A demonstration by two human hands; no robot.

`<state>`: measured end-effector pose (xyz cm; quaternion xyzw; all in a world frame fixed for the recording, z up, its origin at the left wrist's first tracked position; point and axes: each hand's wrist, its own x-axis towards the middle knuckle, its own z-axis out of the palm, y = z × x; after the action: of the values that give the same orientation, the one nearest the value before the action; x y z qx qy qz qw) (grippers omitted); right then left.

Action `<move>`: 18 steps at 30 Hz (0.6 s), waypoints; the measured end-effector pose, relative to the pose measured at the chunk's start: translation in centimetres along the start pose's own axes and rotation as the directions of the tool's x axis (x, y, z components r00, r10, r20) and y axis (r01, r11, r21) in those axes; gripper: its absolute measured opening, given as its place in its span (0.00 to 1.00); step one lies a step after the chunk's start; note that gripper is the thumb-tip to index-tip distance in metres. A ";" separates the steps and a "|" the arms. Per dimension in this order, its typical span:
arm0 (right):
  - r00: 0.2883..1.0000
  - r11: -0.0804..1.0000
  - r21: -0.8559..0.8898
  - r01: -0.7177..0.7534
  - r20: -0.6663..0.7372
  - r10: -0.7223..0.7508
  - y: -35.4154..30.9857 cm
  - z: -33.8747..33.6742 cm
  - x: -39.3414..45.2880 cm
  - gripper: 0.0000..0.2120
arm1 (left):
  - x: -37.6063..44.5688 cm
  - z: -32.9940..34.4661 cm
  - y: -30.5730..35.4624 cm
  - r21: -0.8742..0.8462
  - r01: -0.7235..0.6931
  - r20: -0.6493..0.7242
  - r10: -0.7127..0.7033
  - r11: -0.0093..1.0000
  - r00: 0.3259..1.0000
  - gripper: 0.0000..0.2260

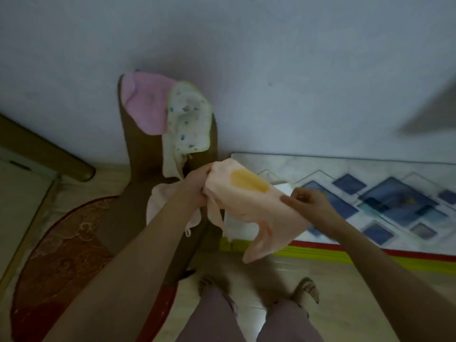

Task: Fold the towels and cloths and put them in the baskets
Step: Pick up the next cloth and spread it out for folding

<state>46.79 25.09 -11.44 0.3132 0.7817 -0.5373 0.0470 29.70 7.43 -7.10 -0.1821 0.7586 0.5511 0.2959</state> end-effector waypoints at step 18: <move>0.847 0.666 -0.646 -0.372 0.059 0.529 28.7 -21.3 -5.6 0.14 | -1.2 27.1 -14.0 0.778 -0.627 0.571 -0.381 -0.031 0.727 0.16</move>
<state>72.35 47.70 -23.50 0.3973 0.7975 -0.2594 0.3727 45.77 28.41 -22.43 0.3747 0.7597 -0.1139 0.5191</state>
